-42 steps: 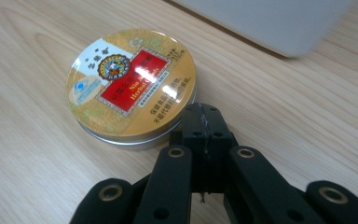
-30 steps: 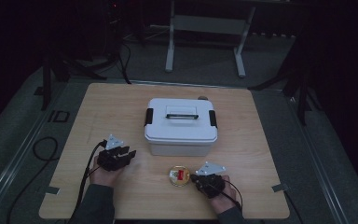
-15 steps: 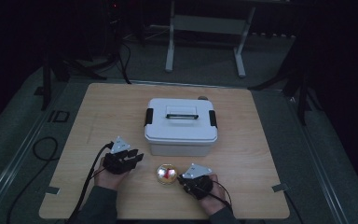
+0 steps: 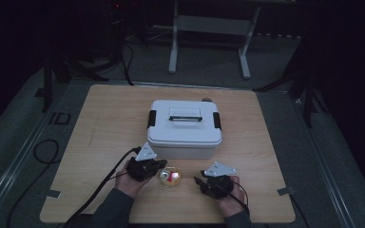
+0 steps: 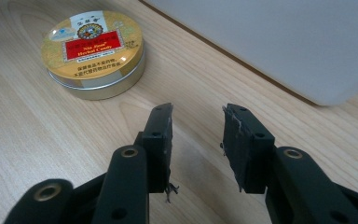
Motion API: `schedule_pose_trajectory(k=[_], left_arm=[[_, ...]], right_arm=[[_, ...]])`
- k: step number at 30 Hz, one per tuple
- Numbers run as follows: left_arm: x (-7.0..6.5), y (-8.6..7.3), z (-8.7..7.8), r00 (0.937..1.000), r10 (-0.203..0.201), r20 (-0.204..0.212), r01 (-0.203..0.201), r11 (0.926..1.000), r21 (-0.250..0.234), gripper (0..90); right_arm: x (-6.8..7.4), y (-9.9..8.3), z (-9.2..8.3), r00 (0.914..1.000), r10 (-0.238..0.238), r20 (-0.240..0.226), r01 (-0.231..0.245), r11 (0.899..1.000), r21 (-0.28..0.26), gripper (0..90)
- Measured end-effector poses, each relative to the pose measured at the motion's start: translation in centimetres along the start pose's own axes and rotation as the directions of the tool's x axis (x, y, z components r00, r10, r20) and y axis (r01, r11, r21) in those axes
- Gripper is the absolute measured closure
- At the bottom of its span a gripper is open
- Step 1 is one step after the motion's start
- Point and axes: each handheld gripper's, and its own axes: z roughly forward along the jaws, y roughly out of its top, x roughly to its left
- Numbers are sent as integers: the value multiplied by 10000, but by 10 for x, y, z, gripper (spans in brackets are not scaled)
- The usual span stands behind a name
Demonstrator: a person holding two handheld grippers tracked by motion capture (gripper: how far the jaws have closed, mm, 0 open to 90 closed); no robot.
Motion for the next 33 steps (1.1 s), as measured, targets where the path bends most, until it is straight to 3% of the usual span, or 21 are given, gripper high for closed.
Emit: schedule_pose_trajectory(k=[3,6,12,19,20,25,33], left_arm=[[-4,3,10,9996,-175,241,171,9997,178,900],[-12,7,19,9981,303,530,-317,9992,257,900],[-25,12,34,9921,766,992,-811,9958,422,900],[-37,17,52,9820,1375,1293,-1487,9855,819,900],[-37,16,54,9819,1362,1318,-1477,9857,817,900],[-38,13,58,9787,1816,957,-1933,9722,1319,899],[-37,7,52,9757,1952,996,-2084,9670,1463,897]], right_arm=[[-1,-1,-2,10000,44,88,-44,10000,-19,598],[-4,-4,-4,9996,183,201,-183,9998,34,563],[-10,-7,-6,9988,379,297,-380,9993,42,544],[-14,-8,-9,9983,467,347,-467,9989,-3,535],[-14,-9,-9,9982,486,338,-487,9988,7,533],[-14,-9,-9,9984,454,346,-455,9990,7,533],[-15,-10,-12,9981,490,363,-488,9988,-40,530]])
